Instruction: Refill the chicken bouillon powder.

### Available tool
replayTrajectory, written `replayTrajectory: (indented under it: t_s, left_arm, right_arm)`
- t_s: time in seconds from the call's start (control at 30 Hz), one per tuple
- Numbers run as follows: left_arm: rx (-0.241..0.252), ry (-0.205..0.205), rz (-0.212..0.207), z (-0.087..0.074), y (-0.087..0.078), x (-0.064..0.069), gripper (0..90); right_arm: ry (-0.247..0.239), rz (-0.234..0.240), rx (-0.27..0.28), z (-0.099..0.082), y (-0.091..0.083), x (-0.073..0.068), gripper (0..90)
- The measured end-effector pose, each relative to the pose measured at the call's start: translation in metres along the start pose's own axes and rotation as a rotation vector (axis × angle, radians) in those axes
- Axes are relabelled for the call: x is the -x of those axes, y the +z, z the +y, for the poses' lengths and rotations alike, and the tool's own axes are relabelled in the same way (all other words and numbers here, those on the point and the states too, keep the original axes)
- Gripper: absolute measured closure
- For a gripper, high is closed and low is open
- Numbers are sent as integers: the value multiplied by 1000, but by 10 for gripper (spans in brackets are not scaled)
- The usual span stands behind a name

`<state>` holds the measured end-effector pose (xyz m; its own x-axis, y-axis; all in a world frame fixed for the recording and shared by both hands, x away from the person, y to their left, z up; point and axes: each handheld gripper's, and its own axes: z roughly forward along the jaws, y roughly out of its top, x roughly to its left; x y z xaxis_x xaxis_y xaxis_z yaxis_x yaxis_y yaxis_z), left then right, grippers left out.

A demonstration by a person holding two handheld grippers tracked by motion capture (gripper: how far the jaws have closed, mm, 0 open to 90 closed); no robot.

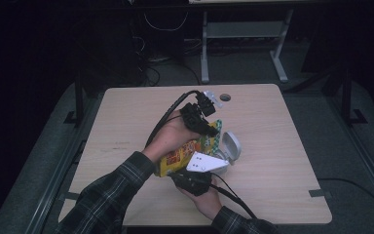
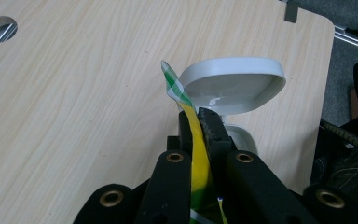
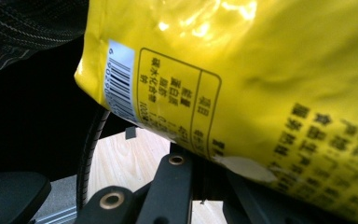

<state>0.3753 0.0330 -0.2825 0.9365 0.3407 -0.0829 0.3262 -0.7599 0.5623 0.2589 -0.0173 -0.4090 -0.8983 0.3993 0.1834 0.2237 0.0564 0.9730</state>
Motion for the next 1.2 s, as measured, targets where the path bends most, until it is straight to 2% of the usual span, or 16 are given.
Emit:
replayTrajectory:
  t_s: [1.2]
  left_arm:
    - [-9, -3, 3, 4, 1, 2, 897]
  right_arm:
    - [4, 6, 13, 1, -1, 1, 900]
